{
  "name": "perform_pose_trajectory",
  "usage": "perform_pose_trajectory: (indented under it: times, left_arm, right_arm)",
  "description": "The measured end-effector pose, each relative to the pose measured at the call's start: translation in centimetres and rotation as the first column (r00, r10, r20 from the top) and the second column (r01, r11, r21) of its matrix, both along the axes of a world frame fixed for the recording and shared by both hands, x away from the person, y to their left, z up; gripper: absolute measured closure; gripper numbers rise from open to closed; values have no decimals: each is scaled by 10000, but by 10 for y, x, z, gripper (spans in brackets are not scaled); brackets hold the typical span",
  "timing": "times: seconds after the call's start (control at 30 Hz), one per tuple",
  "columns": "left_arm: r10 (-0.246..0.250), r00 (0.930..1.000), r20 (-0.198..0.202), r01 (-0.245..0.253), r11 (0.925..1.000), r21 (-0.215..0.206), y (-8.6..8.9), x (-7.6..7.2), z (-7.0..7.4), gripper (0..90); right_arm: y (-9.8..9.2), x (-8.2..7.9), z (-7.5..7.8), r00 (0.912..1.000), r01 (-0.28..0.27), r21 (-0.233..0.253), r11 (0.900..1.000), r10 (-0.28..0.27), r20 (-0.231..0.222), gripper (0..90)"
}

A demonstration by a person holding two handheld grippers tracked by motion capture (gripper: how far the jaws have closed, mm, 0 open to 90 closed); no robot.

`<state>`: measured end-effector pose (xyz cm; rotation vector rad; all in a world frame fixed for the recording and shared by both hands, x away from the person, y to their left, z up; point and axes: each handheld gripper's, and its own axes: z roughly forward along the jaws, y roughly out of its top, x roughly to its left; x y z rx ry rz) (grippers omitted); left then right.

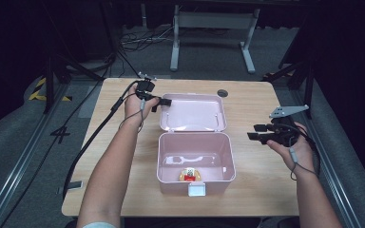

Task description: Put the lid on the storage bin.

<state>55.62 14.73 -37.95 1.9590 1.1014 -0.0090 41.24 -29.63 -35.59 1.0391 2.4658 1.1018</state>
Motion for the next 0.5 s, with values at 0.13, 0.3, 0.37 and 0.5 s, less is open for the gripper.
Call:
perform_pose_trajectory:
  times: [0.13,0.3,0.37,0.5]
  left_arm:
    - [155,9984,548,-150,9998,-101,2,-4,10,658]
    - [93,9928,1196,-114,9998,169,1,-11,24,666]
    - [76,9880,1542,-123,9995,299,0,-15,31,671]
    - [29,9813,1925,-104,9992,380,0,-20,41,686]
  right_arm:
    - [1,0,0,10000,-15,10,10000,15,-14,534]
    - [1,-1,1,10000,-38,80,10000,38,-13,536]
    - [2,-1,1,10000,-65,43,10000,65,-8,539]
    - [5,-3,2,9998,-174,-58,9998,174,60,558]
